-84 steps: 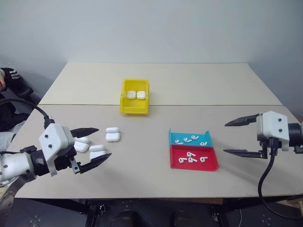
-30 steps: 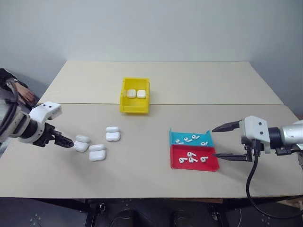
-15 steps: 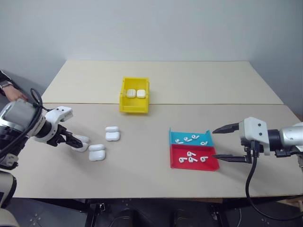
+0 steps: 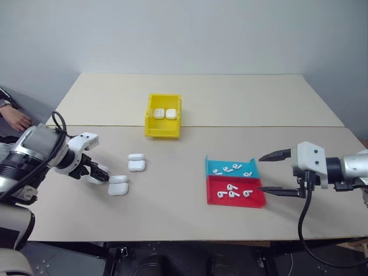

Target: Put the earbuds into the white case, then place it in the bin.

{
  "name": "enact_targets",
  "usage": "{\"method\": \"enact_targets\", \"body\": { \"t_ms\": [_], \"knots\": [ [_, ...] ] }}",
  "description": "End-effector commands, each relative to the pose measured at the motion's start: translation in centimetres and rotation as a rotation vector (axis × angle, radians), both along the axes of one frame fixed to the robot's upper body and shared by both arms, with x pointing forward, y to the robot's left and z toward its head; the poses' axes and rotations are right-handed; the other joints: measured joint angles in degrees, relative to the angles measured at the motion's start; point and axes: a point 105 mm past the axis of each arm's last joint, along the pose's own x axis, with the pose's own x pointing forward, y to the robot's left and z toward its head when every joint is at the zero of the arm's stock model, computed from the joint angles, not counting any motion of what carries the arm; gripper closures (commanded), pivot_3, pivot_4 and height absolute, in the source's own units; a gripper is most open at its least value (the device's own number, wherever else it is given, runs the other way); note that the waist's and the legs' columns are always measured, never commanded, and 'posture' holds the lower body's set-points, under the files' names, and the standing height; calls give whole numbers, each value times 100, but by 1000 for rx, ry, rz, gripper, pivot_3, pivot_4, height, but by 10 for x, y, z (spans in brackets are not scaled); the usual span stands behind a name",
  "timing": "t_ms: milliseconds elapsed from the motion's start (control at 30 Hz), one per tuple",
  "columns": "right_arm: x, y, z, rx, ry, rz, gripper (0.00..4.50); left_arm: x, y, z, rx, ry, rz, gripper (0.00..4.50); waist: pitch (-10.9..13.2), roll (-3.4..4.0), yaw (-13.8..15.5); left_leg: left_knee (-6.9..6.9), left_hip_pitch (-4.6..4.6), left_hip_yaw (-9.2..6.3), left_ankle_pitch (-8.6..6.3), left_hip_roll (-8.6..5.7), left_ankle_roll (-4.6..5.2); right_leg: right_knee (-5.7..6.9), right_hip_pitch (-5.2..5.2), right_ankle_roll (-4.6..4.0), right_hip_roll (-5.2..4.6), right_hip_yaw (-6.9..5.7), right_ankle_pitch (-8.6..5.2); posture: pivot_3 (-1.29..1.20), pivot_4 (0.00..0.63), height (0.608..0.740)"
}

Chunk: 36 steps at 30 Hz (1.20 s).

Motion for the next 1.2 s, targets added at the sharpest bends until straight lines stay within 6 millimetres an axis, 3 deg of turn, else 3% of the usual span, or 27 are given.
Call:
{"method": "enact_targets", "body": {
  "t_ms": [33,533,633,733,833,1033,1200],
  "knots": [
    [-3,0,13,3,-50,1,50,3,5,10,4,-37,25,0,0,0,4,0,0,0,0,0,0,0,0,0,0,0,0,0,150,740],
    [-2,1,9,1,-49,-5,50,2,12,-12,29,13,14,0,-3,3,10,2,1,0,0,0,1,1,1,0,0,0,0,0,150,740],
    [-2,1,9,0,-48,-12,0,3,12,-13,34,10,0,572,-7,9,11,3,10,1,-4,0,7,7,6,0,0,2,-1,0,150,740],
    [-3,0,9,-3,-48,-13,0,4,12,-13,31,12,-6,1575,-8,9,9,3,12,1,-4,0,8,9,8,-2,0,3,-1,0,150,740],
    [-3,0,9,-3,-50,-13,0,4,12,-12,34,12,-16,1768,-8,9,11,2,11,1,-3,0,6,8,6,-1,0,5,-2,0,150,740],
    [-1,-1,11,-4,-60,-16,0,10,12,3,66,-84,-40,1768,-8,8,10,3,11,1,-4,0,7,8,6,-1,0,5,-2,0,150,740],
    [-2,0,23,-37,-75,9,0,7,-4,50,60,-334,-204,1768,-4,3,-7,7,-2,-2,-1,2,2,6,-3,-2,0,3,-1,0,150,740]
  ]
}}
